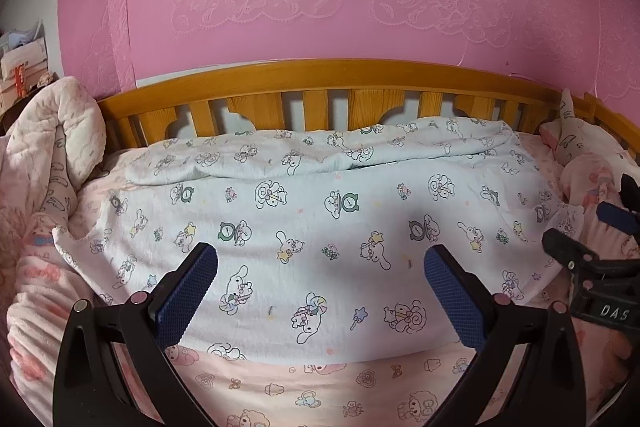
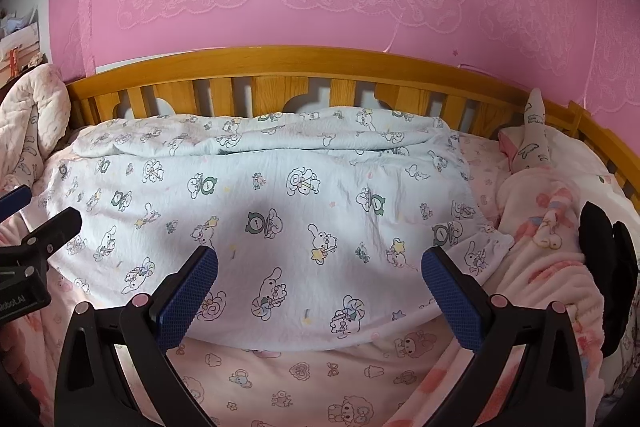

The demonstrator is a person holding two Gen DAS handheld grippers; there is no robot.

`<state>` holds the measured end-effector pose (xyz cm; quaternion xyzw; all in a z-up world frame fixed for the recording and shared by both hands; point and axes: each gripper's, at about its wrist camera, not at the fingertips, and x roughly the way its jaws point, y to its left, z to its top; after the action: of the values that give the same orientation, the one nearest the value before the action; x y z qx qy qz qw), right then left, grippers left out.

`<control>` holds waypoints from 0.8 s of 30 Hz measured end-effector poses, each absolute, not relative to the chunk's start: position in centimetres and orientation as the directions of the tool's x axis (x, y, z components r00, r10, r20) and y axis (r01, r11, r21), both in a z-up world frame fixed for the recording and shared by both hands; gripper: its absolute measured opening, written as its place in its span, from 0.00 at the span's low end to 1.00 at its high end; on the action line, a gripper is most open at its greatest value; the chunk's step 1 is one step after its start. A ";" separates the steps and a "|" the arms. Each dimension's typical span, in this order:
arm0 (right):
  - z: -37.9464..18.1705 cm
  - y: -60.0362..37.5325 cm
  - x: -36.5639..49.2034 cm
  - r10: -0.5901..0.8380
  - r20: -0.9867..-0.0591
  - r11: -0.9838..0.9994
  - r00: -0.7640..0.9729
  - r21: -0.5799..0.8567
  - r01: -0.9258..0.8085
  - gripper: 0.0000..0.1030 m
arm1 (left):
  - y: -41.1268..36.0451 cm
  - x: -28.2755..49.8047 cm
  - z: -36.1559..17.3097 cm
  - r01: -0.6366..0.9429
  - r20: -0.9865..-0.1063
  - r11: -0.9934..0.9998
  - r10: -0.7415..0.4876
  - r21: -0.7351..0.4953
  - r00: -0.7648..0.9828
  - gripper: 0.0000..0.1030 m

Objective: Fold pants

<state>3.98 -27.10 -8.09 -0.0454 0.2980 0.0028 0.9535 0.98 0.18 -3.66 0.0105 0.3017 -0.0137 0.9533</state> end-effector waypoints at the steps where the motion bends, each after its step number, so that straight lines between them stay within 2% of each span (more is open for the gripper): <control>1: -8.1 -27.1 4.1 -0.022 -0.571 0.995 0.821 -0.088 -0.035 1.00 | 0.2 1.0 -3.7 0.034 -0.577 0.999 -0.024 0.007 0.817 1.00; 8: -8.1 -27.1 4.5 -0.014 -0.590 0.995 0.807 -0.085 -0.045 1.00 | -0.2 1.1 -3.9 0.050 -0.600 0.999 -0.034 0.010 0.799 1.00; 14: -8.6 -28.4 5.6 0.035 -0.650 0.999 0.759 0.004 -0.042 1.00 | 0.1 1.4 -3.7 0.070 -0.612 0.998 -0.061 -0.008 0.788 1.00; 18: -8.1 -29.1 6.2 0.003 -0.639 1.000 0.769 -0.004 -0.007 1.00 | 1.9 2.3 -2.2 -0.013 -0.550 0.997 0.054 0.079 0.833 1.00; 21: -6.9 -29.9 7.4 0.009 -0.638 1.000 0.770 0.016 0.002 1.00 | 4.7 3.7 0.0 -0.025 -0.539 0.998 -0.008 -0.054 0.842 1.00; 24: -4.6 -30.8 9.2 0.029 -0.600 0.999 0.800 0.052 0.002 1.00 | 6.7 5.5 2.3 -0.050 -0.495 0.995 0.000 -0.089 0.869 1.00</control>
<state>9.16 -30.79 -4.58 0.0250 0.3165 0.0072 0.9482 5.52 6.72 2.28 -0.0496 0.2555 0.0130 0.9654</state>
